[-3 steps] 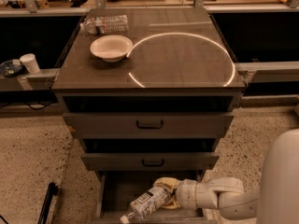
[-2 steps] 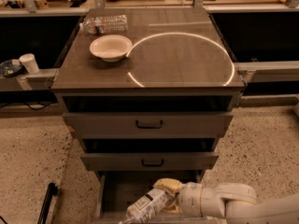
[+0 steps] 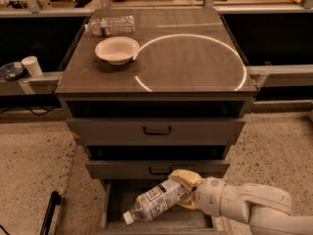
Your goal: Pick blue plastic bottle from bottom drawer and place on counter
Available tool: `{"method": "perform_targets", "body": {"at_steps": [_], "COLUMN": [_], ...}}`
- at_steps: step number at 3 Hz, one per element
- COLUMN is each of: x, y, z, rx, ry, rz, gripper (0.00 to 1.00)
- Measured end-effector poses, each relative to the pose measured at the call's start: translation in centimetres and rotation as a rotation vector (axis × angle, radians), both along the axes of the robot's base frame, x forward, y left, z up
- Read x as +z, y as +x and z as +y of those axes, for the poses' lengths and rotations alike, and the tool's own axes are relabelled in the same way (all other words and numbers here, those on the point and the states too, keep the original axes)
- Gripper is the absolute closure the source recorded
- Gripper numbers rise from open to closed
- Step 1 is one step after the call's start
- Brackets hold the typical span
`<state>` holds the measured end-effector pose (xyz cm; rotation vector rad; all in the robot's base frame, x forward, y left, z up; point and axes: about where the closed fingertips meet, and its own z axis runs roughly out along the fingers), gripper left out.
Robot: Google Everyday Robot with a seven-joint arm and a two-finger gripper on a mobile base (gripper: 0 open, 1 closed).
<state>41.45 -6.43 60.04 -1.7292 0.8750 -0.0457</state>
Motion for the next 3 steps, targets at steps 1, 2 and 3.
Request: {"method": "perform_targets", "body": {"at_steps": [1, 2, 3], "x": [0.1, 2.7, 7.5], "y": [0.2, 2.2, 4.9], "z": [0.2, -0.6, -2.7], "rx": [-0.005, -0.082, -0.214], "ry": [-0.015, -0.086, -0.204], "rz": [-0.003, -0.073, -0.178], "gripper": [1.00, 1.00, 1.00]}}
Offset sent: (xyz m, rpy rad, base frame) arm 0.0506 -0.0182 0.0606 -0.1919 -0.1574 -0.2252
